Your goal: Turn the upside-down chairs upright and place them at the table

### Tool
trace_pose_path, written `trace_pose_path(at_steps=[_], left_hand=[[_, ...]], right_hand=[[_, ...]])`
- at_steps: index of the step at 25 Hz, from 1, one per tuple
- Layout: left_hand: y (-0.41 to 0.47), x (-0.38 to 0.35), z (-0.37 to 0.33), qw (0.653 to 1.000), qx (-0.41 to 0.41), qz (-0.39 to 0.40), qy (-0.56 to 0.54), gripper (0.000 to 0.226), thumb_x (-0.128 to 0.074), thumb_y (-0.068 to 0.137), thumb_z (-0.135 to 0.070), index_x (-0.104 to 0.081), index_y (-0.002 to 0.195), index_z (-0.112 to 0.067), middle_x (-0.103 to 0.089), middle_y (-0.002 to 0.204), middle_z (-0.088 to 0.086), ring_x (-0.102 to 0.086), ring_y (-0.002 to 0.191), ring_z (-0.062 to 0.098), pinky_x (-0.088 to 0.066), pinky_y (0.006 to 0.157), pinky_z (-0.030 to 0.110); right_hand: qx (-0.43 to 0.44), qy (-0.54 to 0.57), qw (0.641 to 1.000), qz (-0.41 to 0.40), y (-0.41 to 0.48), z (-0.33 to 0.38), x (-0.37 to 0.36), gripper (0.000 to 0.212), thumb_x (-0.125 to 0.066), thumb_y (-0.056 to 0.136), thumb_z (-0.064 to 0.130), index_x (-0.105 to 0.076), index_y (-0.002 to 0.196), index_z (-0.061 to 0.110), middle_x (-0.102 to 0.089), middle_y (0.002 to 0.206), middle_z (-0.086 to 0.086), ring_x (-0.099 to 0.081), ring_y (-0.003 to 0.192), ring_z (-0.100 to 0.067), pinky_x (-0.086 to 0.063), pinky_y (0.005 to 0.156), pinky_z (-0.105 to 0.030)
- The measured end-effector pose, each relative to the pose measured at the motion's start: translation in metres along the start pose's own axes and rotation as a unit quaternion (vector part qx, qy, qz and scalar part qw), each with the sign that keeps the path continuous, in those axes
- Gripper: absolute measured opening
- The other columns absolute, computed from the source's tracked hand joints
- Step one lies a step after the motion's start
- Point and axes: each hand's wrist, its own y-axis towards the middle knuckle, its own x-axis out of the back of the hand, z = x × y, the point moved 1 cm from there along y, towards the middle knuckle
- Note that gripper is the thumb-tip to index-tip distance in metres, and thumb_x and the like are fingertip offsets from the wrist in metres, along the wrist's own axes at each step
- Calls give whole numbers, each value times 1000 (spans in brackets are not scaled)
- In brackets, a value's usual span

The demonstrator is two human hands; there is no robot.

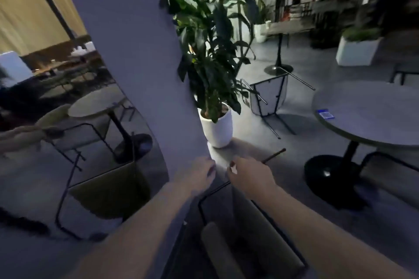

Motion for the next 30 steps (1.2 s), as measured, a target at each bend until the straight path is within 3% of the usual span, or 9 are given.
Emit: trace_pose_path(at_steps=[5,8,11,17,23,30], left_hand=[[29,-126,52,990,-121,65,31,23,-43,95,-31,-58,102,-16,-54,104,5,-55,98,28,-52,73,46],[32,-192,72,981,-176,74,30,23,-42,99,-33,-58,106,-18,-53,106,2,-53,98,22,-52,63,40],[50,-235,84,977,-209,43,10,25,-40,100,-38,-57,100,-20,-54,100,-2,-53,96,19,-49,57,36],[68,-366,105,966,-254,54,-11,28,-37,103,-40,-58,100,-21,-57,101,0,-56,96,21,-51,65,39],[53,-558,147,961,-252,115,3,33,-37,102,-43,-61,105,-21,-59,100,0,-59,88,20,-54,68,41],[64,-768,154,941,-299,160,8,36,-38,102,-41,-63,114,-18,-63,115,5,-58,106,26,-51,81,40]], right_hand=[[-96,-10,995,-21,0,-28,-117,28,-48,94,45,-63,102,23,-63,107,1,-65,100,-27,-47,72,-36],[-141,-25,989,-36,-11,-47,-187,22,-54,91,41,-63,93,21,-63,98,2,-66,88,-25,-45,62,-34],[-186,-30,980,-57,-16,-53,-239,27,-47,90,46,-62,94,24,-64,99,3,-63,89,-23,-50,63,-36],[-287,-25,952,-106,-17,-100,-373,31,-44,92,45,-61,86,19,-64,90,-3,-62,84,-28,-48,65,-38],[-332,16,940,-82,-55,-175,-548,30,-47,92,45,-63,89,20,-60,88,-1,-59,84,-24,-53,70,-42],[-371,-37,927,-47,-84,-273,-728,32,-47,97,40,-66,101,15,-66,103,-10,-60,94,-30,-50,79,-44]])
